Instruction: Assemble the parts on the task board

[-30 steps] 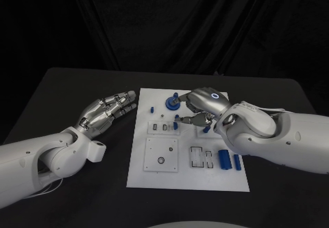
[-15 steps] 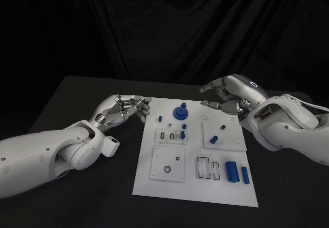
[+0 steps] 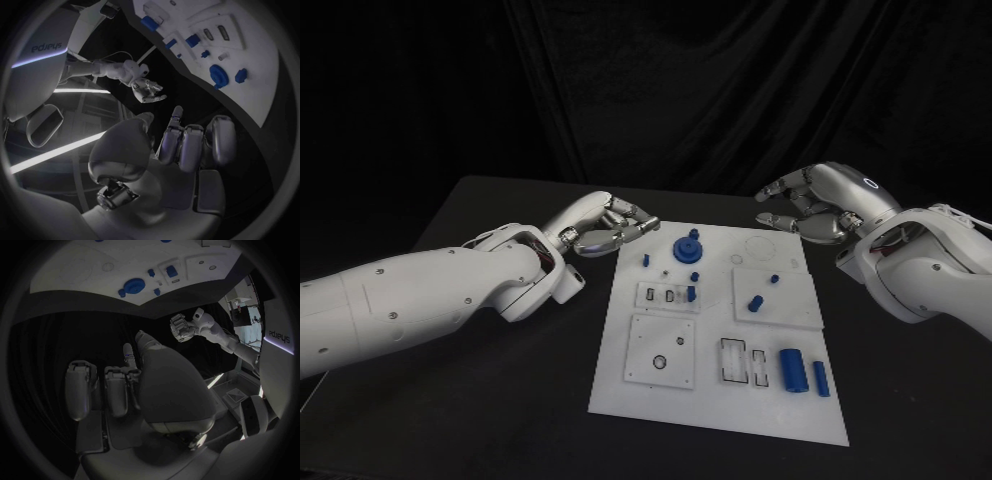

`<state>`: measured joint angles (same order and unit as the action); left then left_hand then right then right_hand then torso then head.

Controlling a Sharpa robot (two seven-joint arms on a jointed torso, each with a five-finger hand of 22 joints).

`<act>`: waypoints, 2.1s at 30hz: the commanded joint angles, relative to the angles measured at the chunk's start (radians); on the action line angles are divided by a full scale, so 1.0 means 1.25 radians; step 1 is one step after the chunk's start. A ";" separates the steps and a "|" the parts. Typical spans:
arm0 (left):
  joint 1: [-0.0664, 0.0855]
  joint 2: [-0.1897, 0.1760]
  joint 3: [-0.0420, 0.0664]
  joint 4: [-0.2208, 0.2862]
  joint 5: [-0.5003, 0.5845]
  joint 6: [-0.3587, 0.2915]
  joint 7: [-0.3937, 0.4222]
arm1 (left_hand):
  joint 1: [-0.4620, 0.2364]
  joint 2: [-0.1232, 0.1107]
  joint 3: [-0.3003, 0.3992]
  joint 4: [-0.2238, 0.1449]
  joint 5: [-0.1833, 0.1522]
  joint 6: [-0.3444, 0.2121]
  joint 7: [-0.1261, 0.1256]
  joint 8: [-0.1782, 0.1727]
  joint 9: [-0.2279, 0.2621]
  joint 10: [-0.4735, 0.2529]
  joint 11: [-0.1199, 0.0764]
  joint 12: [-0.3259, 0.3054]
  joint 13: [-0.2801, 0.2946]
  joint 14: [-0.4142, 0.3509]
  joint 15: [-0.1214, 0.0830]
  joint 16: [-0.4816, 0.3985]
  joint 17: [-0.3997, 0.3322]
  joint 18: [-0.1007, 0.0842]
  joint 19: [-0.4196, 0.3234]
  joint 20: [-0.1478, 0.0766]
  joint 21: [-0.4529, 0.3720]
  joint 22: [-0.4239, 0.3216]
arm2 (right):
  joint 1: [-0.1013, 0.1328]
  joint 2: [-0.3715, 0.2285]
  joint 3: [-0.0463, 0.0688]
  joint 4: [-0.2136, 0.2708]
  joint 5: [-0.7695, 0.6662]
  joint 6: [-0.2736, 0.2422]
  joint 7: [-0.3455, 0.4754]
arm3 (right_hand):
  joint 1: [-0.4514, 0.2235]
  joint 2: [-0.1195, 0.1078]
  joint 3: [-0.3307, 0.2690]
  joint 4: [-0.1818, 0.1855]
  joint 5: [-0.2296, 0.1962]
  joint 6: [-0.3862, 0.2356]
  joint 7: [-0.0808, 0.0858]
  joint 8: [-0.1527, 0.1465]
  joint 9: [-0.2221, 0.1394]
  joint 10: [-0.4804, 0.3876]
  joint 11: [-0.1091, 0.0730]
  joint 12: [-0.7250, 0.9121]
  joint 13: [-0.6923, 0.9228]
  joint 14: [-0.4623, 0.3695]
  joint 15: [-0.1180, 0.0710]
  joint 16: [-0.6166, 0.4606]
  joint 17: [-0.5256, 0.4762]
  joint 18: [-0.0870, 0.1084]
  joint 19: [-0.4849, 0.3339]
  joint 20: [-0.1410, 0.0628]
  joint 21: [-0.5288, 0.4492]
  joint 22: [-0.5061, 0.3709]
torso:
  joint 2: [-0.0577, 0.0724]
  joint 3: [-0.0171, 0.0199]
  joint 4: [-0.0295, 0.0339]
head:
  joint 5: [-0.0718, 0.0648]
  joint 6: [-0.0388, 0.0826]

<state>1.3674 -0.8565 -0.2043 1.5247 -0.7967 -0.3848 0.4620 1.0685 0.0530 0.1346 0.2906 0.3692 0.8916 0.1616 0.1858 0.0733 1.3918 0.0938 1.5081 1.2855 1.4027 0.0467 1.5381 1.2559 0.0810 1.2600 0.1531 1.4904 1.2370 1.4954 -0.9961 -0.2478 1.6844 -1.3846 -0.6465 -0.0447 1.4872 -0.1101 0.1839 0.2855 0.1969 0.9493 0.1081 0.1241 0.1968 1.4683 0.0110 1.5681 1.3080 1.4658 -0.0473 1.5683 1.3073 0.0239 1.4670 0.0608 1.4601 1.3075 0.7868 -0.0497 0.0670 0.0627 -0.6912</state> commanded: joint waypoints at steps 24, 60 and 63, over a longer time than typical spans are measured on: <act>0.003 0.138 -0.005 -0.151 -0.331 0.053 -0.242 | 0.103 0.052 -0.229 -0.006 -0.134 0.170 -0.072 0.090 0.143 0.143 -0.065 0.050 0.228 0.134 -0.053 0.026 0.252 -0.065 0.249 -0.134 0.064 0.267 | -0.020 0.036 0.000 -0.067 0.010 0.103 -0.028 | 0.009 0.013 0.008 -0.005 0.029 0.030 0.002 0.007 -0.003 0.082 0.014 0.002 0.210 0.084 0.010 0.002 0.211 0.005 0.034 0.009 -0.005 0.179 | -0.068 0.0436 -0.0262 | 0.030 -0.020; -0.002 0.267 -0.004 -0.090 -0.386 0.311 -0.793 | -0.003 0.088 -0.298 -0.007 -0.114 0.156 -0.132 0.275 0.526 0.143 -0.127 0.050 0.228 0.134 -0.121 0.026 0.252 -0.065 0.249 -0.208 0.064 0.267 | -0.039 0.061 0.000 -0.097 0.010 0.162 -0.064 | 0.019 0.021 0.016 -0.012 0.063 0.036 0.004 0.005 -0.007 0.082 0.018 0.002 0.210 0.084 0.013 0.002 0.211 0.007 0.030 0.013 -0.013 0.176 | -0.084 0.0491 -0.0294 | 0.012 -0.131; -0.003 0.270 -0.005 -0.088 -0.384 0.290 -0.778 | 0.008 0.085 -0.296 -0.007 -0.097 0.156 -0.132 0.270 0.533 0.143 -0.127 0.050 0.228 0.134 -0.121 0.026 0.252 -0.065 0.249 -0.209 0.064 0.267 | -0.040 0.061 0.000 -0.097 0.010 0.163 -0.066 | 0.019 0.022 0.016 -0.013 0.065 0.036 0.004 0.005 -0.007 0.082 0.019 0.002 0.210 0.084 0.014 0.002 0.211 0.007 0.030 0.013 -0.013 0.176 | -0.085 0.0479 -0.0268 | 0.005 -0.138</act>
<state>1.3659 -0.5212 -0.2106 1.4123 -1.2936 0.0125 -0.5276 1.0713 0.1607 -0.2367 0.2853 0.2453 1.0911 -0.0019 0.5275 0.7393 1.4653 -0.0567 1.5673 1.3078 1.4651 -0.1001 1.5682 1.3077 0.0061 1.4656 -0.1039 1.5678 1.3077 1.4475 -0.9193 -0.2485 1.5636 -1.3707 -0.4479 -0.1022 1.5081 -0.0892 0.2002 0.2690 0.2734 0.9863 0.1149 0.1336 0.1898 1.4647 0.0287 1.5681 1.3074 1.4658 -0.0400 1.5683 1.3073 0.0239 1.4669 0.0680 1.4470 1.3078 0.6815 0.0108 0.0309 0.0730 -0.8581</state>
